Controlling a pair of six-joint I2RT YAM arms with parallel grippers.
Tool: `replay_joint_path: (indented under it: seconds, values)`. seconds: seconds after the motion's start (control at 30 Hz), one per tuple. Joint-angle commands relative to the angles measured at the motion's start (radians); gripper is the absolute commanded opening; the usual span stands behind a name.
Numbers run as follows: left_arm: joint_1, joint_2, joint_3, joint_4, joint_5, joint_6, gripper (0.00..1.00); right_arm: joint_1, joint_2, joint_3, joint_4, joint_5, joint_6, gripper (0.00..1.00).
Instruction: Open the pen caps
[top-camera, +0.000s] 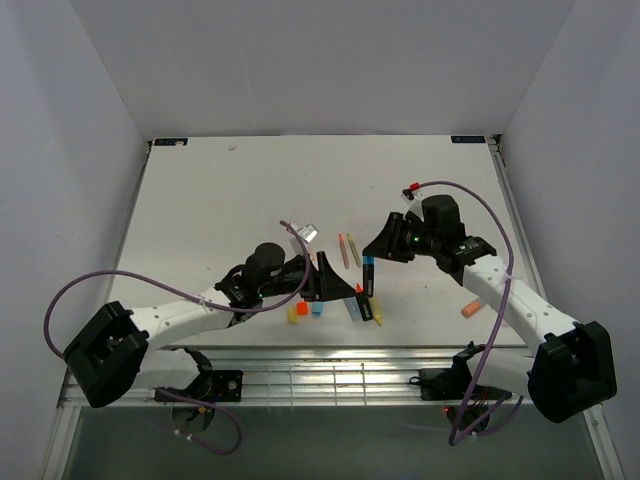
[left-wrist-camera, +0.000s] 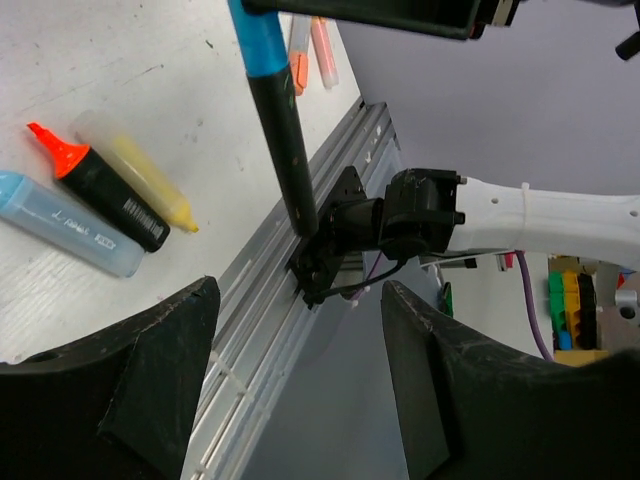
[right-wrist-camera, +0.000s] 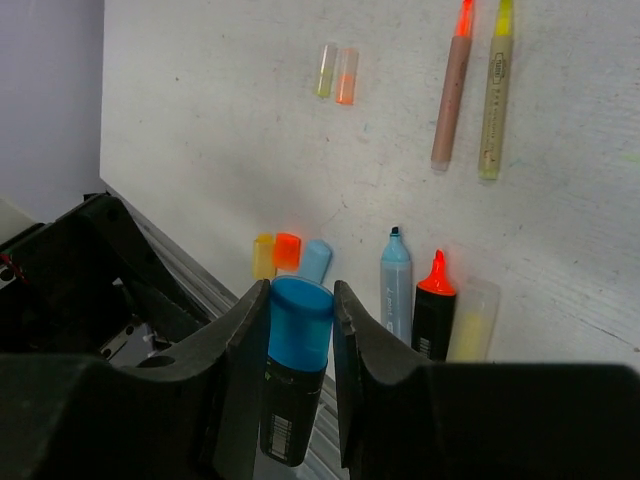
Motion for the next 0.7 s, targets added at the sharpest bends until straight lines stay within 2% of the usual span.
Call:
replay_joint_path:
  seconds: [0.0,0.27,0.53,0.67]
  values:
    - [-0.056,0.036,0.075,0.047,-0.142,0.017,0.76,0.039,-0.033,0.02,0.038,0.071,0.062,0.08]
    - [-0.109,0.159,0.156,0.045,-0.176,0.034,0.76,0.062,-0.036,0.032,0.018,0.101,0.093,0.08]
    - [-0.117,0.216,0.167,0.045,-0.211,0.025,0.76,0.068,-0.068,0.023,0.009,0.102,0.101,0.08]
    - [-0.119,0.25,0.187,0.047,-0.191,0.021,0.72,0.07,-0.07,0.011,0.015,0.099,0.104,0.08]
